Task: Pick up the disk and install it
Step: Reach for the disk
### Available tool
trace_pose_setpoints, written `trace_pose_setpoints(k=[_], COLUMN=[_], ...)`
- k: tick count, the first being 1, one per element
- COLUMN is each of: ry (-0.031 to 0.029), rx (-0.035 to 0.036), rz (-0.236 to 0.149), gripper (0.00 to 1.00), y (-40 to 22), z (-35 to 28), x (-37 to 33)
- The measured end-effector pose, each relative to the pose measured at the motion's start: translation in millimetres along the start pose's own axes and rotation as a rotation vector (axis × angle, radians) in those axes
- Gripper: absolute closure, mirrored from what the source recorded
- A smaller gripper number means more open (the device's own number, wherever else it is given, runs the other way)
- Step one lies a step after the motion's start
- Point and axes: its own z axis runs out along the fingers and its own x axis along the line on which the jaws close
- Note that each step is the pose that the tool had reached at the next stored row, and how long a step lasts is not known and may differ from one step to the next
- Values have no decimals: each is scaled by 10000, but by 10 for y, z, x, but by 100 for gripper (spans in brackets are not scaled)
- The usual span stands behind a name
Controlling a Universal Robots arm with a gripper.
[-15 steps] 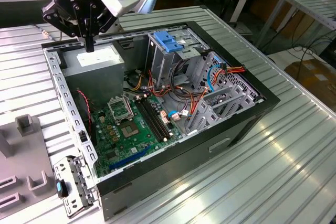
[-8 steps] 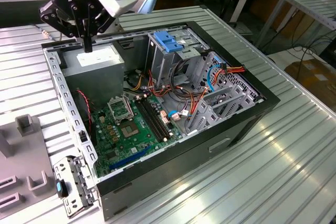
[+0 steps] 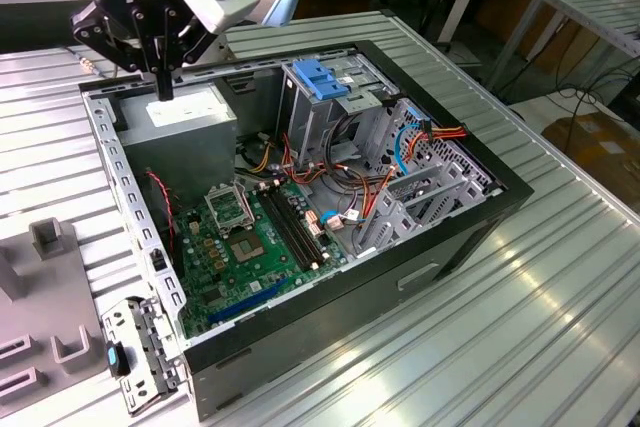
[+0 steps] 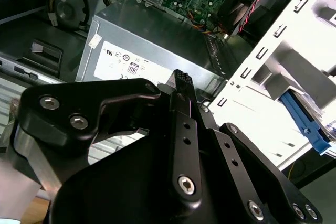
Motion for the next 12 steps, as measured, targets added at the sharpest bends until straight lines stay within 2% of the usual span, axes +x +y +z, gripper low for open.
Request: trace_pose_setpoints(k=[12], ry=[0], rx=[0], rz=[0], gripper=[89], y=[-2], z=[-1], x=[32])
